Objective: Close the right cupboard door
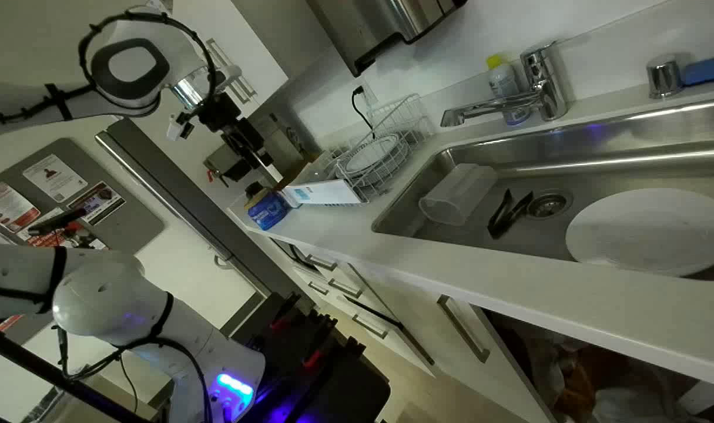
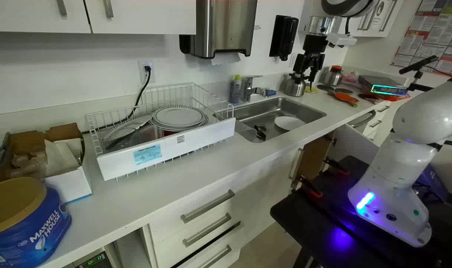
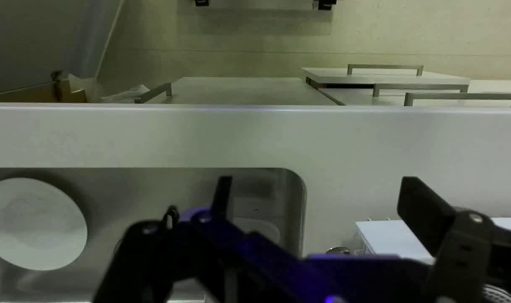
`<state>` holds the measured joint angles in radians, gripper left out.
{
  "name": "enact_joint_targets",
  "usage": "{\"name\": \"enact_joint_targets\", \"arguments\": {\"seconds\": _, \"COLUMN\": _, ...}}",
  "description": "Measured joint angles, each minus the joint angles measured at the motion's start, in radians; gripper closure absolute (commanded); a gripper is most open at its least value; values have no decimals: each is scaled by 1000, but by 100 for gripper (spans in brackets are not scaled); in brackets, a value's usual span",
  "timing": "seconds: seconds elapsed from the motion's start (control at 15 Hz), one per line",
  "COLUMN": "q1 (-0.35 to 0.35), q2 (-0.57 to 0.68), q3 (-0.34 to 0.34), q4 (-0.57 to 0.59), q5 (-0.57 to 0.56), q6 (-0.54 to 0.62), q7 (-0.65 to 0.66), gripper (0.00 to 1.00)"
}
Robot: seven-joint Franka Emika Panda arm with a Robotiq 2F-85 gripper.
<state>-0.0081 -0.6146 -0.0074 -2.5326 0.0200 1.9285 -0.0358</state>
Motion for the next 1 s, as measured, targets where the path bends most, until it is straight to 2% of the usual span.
{"name": "enact_joint_targets", "arguments": {"seconds": 0.53, "q1": 0, "q2": 0, "q3": 0, "q4": 0, "q5": 0, "q6": 0, "q7": 0, "gripper": 0}}
{"name": "enact_joint_targets", "arguments": {"seconds": 0.67, "q1": -11, "q2": 1, "q3": -1, "q4": 1, "q5": -7, "q6": 30, "q7": 14, "gripper": 0}}
{"name": "enact_joint_targets", "arguments": {"seconds": 1.0, "q1": -143, "q2": 73, "q3": -39, "q4": 0, "q5": -123, "q6": 233, "q7": 131, "gripper": 0}}
